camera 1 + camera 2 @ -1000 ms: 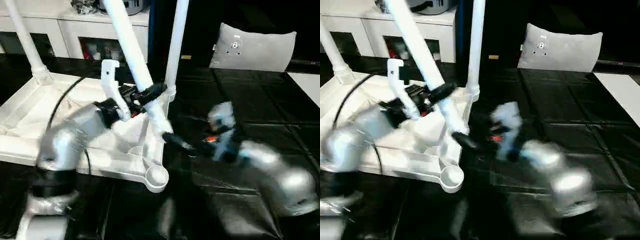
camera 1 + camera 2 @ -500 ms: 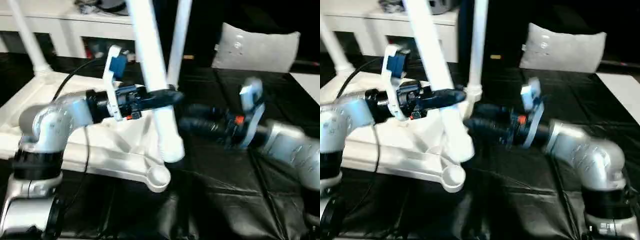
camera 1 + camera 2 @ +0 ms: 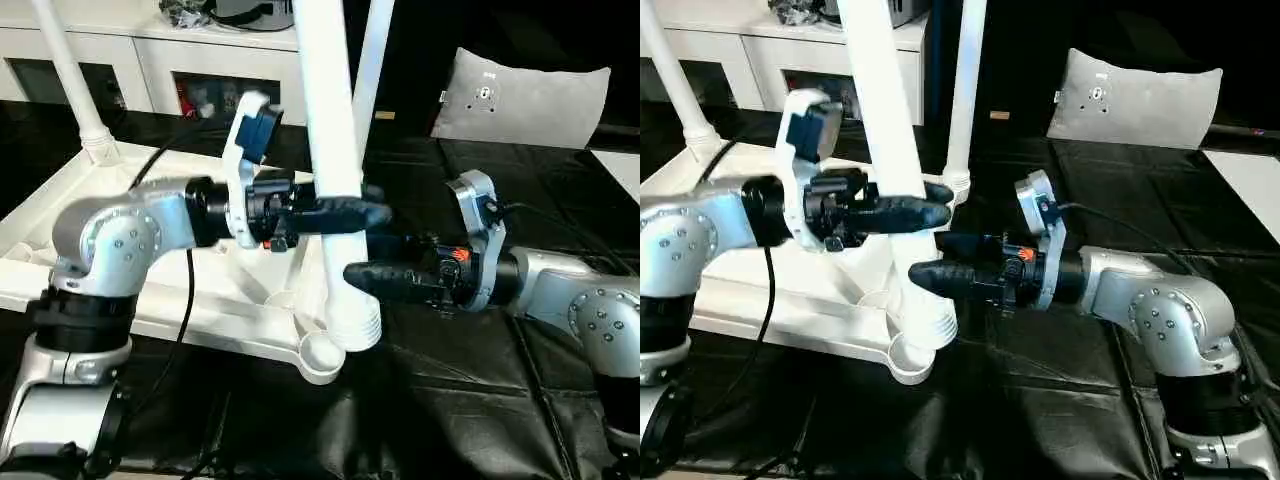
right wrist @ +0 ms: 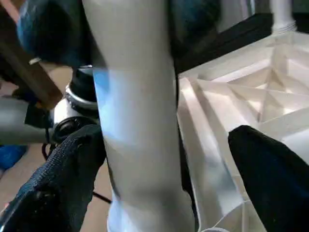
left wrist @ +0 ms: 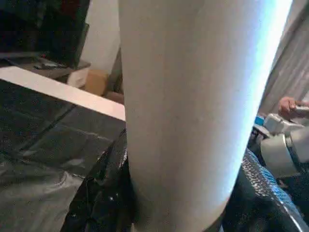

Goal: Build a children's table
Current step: Pick table leg

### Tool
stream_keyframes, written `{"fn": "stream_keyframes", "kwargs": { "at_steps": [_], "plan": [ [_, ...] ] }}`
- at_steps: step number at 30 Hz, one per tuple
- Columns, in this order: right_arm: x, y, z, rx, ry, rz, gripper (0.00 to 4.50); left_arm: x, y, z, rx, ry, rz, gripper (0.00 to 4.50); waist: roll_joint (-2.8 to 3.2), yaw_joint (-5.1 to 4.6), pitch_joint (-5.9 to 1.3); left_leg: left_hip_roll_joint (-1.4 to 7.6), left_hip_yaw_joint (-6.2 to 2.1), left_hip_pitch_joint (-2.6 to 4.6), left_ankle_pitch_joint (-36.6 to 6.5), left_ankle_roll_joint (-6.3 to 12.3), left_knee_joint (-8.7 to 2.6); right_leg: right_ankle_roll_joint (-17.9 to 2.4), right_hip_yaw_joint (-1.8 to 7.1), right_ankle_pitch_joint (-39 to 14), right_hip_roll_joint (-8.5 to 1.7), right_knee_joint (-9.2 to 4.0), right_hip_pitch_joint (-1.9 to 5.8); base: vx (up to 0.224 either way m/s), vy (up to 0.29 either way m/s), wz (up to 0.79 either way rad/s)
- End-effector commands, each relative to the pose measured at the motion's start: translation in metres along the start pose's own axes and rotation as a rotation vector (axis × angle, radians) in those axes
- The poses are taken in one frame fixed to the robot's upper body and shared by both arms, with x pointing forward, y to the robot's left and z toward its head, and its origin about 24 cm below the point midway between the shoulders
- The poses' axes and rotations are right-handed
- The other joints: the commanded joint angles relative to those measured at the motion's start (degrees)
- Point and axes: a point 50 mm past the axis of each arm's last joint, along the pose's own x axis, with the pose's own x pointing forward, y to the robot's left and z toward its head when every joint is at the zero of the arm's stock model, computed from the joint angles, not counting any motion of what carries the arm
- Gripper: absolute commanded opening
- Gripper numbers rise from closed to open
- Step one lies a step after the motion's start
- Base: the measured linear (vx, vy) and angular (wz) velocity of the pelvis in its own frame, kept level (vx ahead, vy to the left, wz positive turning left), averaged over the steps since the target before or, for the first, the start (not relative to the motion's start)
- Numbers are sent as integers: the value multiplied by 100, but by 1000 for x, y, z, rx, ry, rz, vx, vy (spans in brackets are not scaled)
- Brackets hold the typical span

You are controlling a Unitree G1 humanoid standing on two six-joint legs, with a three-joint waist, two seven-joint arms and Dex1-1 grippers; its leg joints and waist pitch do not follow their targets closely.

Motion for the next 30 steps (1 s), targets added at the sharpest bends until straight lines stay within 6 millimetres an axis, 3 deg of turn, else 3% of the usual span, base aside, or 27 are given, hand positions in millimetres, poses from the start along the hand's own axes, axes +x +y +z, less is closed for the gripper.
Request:
{"fn": "stream_keyframes", "kwargs": {
  "at_steps": [1,4,5,10,30],
  "plan": [
    [2,0,3,-59,43,-27,442,5,0,7,61,31,23,188,1,9,-386,271,-18,56,-124,-68,-401,-1281,276,-131,-498,-362,268,0,0,0],
    [7,-3,2,-90,58,-60,442,7,7,6,77,57,106,188,0,7,-387,269,-17,65,-157,-87,-400,-1257,279,-148,-498,-368,266,0,0,0],
    [8,-4,1,-95,60,-66,413,8,9,5,78,61,127,188,0,7,-387,269,-17,65,-157,-87,-400,-1257,279,-148,-498,-368,266,0,0,0],
    [14,-9,-2,-104,76,-112,381,12,14,6,107,83,191,188,-2,16,-394,274,-17,61,-100,-87,-394,-1286,282,-24,-507,-349,268,0,0,0],
    [18,-16,-9,-108,113,-152,234,19,12,9,140,101,186,188,-11,16,-395,266,-14,61,-96,-76,-392,-1294,282,11,-502,-344,274,0,0,0]
  ]
}}
